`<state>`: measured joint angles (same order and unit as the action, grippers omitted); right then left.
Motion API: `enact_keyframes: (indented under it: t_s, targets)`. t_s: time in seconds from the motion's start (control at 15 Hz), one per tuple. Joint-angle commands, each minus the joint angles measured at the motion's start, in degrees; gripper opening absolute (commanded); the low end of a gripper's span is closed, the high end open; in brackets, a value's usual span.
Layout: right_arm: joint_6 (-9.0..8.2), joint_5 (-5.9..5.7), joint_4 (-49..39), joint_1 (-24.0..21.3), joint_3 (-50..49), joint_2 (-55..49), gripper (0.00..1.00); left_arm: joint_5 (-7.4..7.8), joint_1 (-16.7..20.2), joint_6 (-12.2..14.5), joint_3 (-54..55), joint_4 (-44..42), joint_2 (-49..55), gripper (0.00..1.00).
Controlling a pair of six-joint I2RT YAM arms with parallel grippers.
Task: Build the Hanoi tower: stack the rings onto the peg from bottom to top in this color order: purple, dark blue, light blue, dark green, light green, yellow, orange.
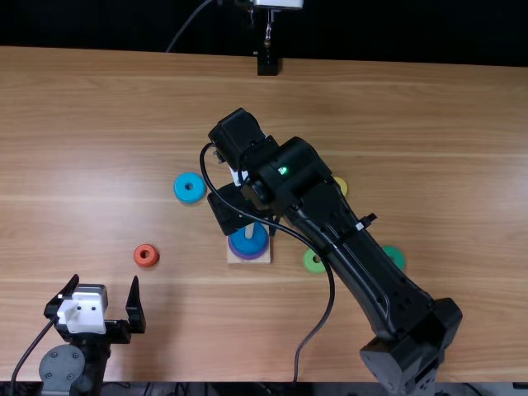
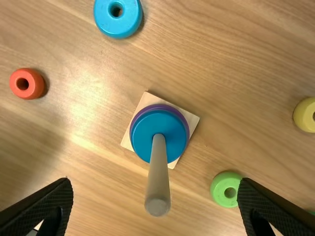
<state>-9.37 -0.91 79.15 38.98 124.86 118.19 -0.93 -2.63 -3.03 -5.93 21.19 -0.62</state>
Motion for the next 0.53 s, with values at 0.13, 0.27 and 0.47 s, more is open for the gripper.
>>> enact_keyframes:
  t_s: [0.13,0.27,0.47]
  targets:
    - [-0.34,-0.25,-2.52,-0.22,0.65,1.16,1.0,-0.13,0.0,0.6,5.93,4.54,0.62,1.0]
    - [-0.34,-0.25,-7.06,-2.51,0.56,1.08,1.0,-0.13,-0.09,0.6,5.93,4.54,0.62,1.0]
    - [-0.13,-0.46,-12.54,-8.75,-0.14,0.72,1.0,-0.13,-0.09,0.5,5.93,4.54,0.62,1.0]
